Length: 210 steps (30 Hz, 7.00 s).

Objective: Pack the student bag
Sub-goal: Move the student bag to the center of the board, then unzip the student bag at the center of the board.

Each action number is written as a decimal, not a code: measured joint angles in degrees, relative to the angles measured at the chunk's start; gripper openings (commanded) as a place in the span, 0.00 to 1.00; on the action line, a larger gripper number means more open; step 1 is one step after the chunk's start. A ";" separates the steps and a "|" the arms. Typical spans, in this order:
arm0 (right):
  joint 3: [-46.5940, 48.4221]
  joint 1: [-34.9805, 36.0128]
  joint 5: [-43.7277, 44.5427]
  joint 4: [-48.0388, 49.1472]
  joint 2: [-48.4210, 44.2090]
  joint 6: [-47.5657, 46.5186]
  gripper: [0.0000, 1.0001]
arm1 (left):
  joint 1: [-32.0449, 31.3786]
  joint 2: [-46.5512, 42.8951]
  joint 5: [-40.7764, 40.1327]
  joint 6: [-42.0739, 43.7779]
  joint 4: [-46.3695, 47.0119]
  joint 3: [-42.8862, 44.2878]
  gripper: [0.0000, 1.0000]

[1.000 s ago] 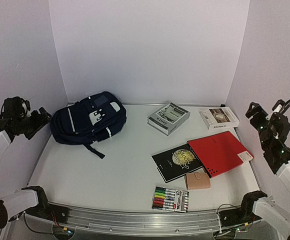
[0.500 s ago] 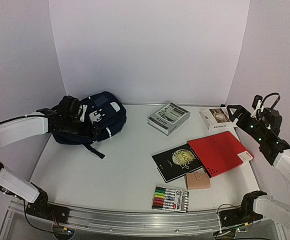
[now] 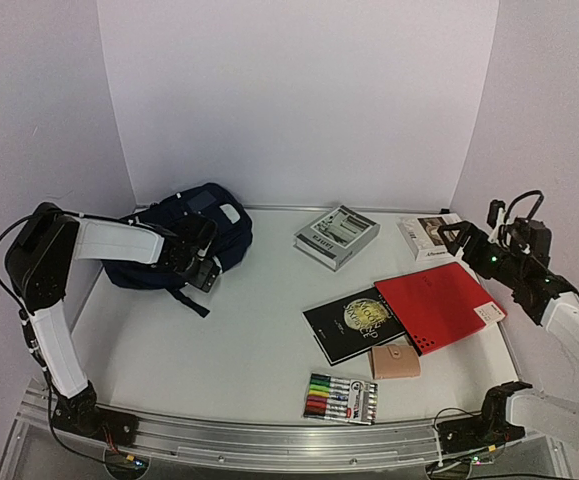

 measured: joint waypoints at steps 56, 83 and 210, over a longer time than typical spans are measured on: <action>11.81 26.58 12.99 -4.59 23.79 -2.14 0.79 | -6.18 -16.65 32.29 -27.19 5.76 2.33 0.78; 15.10 46.79 16.02 13.38 47.18 9.47 0.60 | 9.92 -30.64 35.68 -41.12 -2.20 -26.38 0.91; 34.76 61.85 16.08 20.24 65.73 3.19 0.50 | 12.73 -13.95 43.26 -31.00 12.18 -12.82 0.49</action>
